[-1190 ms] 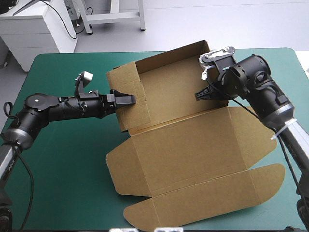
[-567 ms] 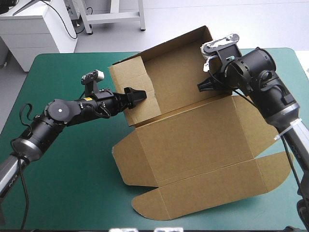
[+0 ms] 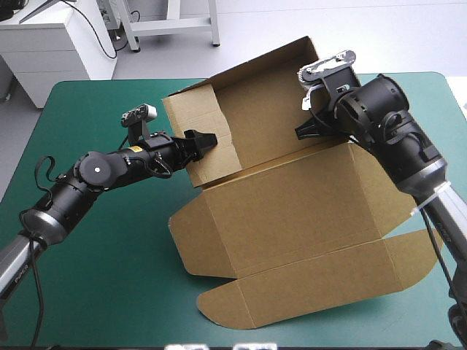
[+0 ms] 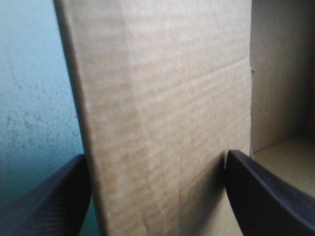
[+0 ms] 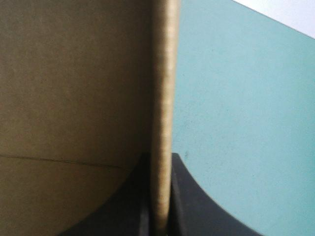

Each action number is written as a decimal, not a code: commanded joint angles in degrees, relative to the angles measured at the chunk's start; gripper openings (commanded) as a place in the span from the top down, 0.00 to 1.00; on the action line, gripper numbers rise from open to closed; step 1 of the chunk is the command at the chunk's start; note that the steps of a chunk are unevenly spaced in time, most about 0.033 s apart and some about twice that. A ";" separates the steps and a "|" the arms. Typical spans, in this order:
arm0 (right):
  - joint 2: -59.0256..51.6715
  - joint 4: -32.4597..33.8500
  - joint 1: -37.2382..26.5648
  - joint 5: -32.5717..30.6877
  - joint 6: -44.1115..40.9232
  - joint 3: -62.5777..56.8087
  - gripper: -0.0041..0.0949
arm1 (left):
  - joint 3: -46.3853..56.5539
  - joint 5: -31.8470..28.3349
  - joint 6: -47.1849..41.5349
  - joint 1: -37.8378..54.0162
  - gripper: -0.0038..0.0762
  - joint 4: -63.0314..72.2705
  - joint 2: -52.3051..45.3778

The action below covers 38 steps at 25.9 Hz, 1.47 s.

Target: Fold the box

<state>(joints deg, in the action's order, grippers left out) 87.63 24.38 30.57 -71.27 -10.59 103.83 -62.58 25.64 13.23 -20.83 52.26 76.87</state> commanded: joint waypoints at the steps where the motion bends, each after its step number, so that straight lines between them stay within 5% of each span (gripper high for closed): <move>1: -2.37 8.36 4.45 0.94 -2.67 2.05 0.95 | -1.78 -2.99 -0.63 -0.36 0.30 2.23 -2.01; 11: -2.37 10.82 8.78 0.30 -4.40 2.05 0.95 | -1.78 -3.58 -1.16 -0.36 0.37 1.87 -2.01; 14: -2.37 10.70 8.78 0.30 -4.55 2.05 0.95 | -1.55 -3.58 -1.16 -0.36 0.53 1.87 -1.53; 19: -2.37 10.59 9.29 0.17 -5.44 2.05 0.95 | 0.10 -4.92 -0.98 -0.36 0.96 4.78 -0.03; 31: -2.37 10.24 9.29 -0.39 -10.28 2.05 0.96 | -1.98 -2.31 0.31 -0.36 0.96 0.71 -0.25; 38: -2.37 4.15 4.78 -0.27 -13.70 2.05 0.96 | -13.07 9.23 -17.96 -0.36 0.96 -23.41 1.71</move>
<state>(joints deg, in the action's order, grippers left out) 87.11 33.86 37.45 -71.34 -22.98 104.10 -68.85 28.24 3.55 -20.10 36.29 79.67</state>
